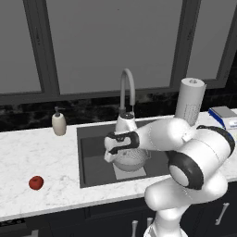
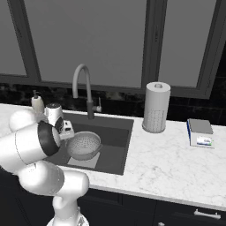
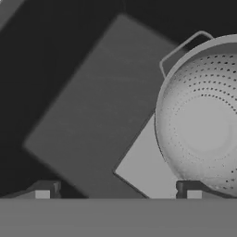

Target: Put the colander in the sink, put the apple in the colander, and turn on the sink faucet and pour water over the colander.

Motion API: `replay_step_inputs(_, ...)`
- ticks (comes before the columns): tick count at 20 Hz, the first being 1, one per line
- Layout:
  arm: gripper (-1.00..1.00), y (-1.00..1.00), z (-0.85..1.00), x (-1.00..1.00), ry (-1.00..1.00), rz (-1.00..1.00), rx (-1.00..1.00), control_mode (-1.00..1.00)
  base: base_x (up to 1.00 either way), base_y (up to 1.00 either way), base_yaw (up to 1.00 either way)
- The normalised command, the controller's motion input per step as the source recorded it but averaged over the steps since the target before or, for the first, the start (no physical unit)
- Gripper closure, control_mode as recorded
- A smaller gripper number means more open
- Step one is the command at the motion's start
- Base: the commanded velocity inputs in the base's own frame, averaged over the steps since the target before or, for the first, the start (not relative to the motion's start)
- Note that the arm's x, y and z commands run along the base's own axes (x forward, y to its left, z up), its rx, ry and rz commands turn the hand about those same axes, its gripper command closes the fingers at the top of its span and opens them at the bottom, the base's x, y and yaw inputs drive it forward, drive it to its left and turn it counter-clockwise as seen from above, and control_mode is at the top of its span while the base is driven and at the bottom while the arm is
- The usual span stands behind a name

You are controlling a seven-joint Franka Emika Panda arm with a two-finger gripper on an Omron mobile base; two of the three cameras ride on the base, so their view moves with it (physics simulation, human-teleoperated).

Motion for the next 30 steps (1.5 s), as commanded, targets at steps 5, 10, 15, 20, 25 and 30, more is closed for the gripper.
replay_step_inputs(5, -1.0, 0.02, 0.59, -0.74, 0.0, -0.13, 0.0, -1.0, 0.0, 0.0, 0.0)
replay_step_inputs(10, -1.0, 0.06, 0.66, -0.53, 0.0, -0.15, 0.0, -1.0, 0.0, 0.0, 0.0)
replay_step_inputs(15, -1.0, 0.14, 0.66, -0.34, -0.02, -0.14, 0.0, -1.0, 0.0, 0.0, 0.0)
replay_step_inputs(20, -1.0, 0.43, 0.65, -0.19, -0.01, -0.13, 0.0, -1.0, 0.0, 0.0, 0.0)
replay_step_inputs(25, -1.0, 0.31, 0.46, -0.21, 0.0, -0.04, 0.0, -1.0, 0.0, 0.0, 0.0)
replay_step_inputs(30, -1.0, 0.35, 0.26, -0.06, 0.0, 0.0, 0.01, -1.0, 0.0, 0.0, 0.0)
